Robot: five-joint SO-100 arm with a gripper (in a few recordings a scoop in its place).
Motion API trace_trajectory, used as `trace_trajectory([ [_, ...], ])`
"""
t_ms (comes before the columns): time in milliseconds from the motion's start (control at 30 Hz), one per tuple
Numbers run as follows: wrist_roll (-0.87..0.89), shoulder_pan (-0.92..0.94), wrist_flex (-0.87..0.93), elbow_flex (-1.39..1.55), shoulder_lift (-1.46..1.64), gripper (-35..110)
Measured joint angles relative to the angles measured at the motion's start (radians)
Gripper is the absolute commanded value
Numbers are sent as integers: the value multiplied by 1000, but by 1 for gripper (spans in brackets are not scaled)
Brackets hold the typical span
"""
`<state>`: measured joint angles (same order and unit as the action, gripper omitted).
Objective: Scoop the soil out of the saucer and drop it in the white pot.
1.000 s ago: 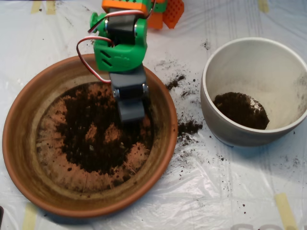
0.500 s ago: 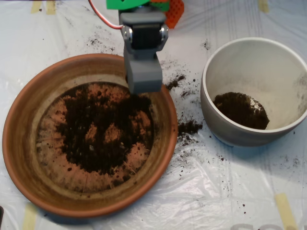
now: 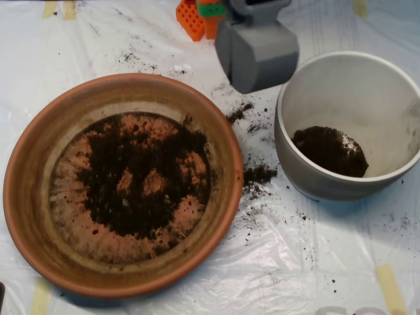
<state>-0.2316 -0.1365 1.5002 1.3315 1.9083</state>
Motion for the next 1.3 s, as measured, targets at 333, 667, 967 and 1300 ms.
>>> trace_trajectory([
  [333,52,-204,21,-86,-160,0],
  [667,71,-296,51,-163,-285,11],
  [967,83,-364,60,-172,-310,28],
  [1300,89,-337,60,-172,-310,29],
])
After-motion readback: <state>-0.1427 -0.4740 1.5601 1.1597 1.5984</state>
